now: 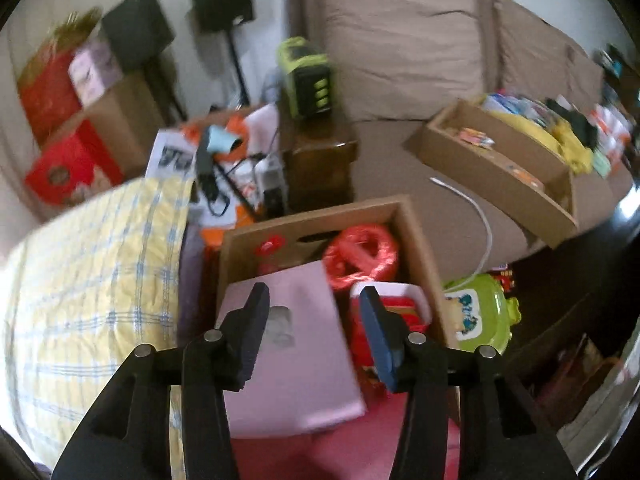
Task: Organize objects
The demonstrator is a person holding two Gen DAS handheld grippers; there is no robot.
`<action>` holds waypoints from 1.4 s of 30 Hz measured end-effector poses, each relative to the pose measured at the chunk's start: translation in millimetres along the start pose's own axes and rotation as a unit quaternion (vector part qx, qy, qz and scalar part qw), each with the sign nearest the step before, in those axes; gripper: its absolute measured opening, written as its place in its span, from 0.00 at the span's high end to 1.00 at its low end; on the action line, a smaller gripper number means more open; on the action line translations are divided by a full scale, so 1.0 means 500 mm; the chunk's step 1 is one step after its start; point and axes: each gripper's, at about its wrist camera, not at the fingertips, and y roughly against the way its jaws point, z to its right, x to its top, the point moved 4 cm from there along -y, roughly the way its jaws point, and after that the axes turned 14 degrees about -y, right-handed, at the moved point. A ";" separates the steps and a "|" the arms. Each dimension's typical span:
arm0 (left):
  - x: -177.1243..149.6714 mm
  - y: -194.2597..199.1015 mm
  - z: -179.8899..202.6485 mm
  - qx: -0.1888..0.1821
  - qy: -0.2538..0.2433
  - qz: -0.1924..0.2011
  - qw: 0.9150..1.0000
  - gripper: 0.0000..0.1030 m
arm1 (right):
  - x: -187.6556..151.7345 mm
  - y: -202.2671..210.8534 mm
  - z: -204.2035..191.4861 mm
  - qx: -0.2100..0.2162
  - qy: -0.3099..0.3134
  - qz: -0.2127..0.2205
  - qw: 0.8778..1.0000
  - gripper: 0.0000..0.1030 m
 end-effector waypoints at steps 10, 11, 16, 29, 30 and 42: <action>0.025 0.039 0.142 -0.037 -0.054 -0.010 0.998 0.01 | -0.089 0.260 0.116 0.005 -0.038 0.035 0.999 0.40; 0.024 0.040 0.158 -0.037 -0.062 -0.017 0.997 0.01 | -0.109 0.289 0.122 0.001 -0.035 0.036 0.999 0.39; 0.020 0.067 0.227 -0.036 -0.075 -0.034 0.996 0.01 | -0.175 0.356 0.159 -0.020 -0.053 0.040 0.998 0.37; 0.060 0.191 0.385 -0.061 -0.136 0.003 0.989 0.00 | -0.235 0.475 0.100 0.022 0.004 0.038 0.999 0.22; 0.061 0.195 0.391 -0.058 -0.139 0.004 0.989 0.00 | -0.234 0.478 0.105 0.016 0.002 0.039 0.999 0.22; 0.058 0.228 0.401 -0.068 -0.132 0.010 0.989 0.00 | -0.230 0.501 0.129 0.003 -0.015 0.047 0.999 0.22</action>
